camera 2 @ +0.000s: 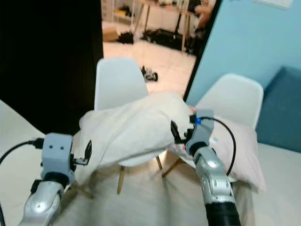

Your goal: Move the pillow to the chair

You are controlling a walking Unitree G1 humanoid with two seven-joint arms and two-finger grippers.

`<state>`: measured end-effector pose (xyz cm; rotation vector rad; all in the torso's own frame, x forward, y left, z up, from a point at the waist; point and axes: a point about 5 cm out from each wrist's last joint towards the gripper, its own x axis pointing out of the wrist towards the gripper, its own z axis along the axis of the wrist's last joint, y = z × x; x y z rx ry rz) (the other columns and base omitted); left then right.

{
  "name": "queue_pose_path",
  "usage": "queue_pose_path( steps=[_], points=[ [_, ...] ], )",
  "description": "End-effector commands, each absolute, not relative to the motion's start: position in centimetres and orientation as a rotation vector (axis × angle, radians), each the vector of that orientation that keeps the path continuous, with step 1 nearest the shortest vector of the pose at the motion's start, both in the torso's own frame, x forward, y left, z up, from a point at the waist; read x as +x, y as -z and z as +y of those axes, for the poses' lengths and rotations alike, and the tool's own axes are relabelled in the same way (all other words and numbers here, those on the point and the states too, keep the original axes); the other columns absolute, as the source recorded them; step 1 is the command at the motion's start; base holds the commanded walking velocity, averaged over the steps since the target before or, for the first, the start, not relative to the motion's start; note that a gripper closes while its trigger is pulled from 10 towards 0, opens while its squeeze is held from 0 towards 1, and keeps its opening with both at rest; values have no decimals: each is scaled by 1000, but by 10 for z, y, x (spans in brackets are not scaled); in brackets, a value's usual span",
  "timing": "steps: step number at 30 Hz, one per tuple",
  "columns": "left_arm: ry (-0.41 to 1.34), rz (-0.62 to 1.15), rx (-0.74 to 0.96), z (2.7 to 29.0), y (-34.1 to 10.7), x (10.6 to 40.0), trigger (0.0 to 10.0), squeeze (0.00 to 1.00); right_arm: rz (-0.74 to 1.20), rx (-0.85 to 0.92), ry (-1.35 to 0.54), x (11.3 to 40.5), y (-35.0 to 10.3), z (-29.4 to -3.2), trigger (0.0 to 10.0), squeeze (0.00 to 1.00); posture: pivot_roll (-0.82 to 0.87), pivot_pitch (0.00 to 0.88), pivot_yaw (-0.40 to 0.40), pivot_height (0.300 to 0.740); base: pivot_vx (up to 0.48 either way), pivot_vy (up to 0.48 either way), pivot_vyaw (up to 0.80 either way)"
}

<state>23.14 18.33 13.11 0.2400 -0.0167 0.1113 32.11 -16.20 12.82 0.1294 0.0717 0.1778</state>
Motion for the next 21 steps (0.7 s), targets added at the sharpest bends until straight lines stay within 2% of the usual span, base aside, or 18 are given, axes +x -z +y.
queue_pose_path(
  steps=[1, 10, 21],
  points=[
    [-81, -22, 238, 177, -130, 232, 10000, 0, 105, 152, -107, 321, -123, -177, 10000, 0, 36, 0, -133, 731, 0, 0, -769],
    [-66, -25, 195, 176, -129, 233, 10000, 0, 120, 154, -75, 323, -121, -182, 10000, 0, 35, 0, -134, 731, 0, 0, -765],
    [-46, -35, 133, 176, -129, 235, 10000, 0, 156, 171, 22, 326, -115, -201, 10000, 0, 29, 0, -139, 731, 0, 0, -760]
  ],
)
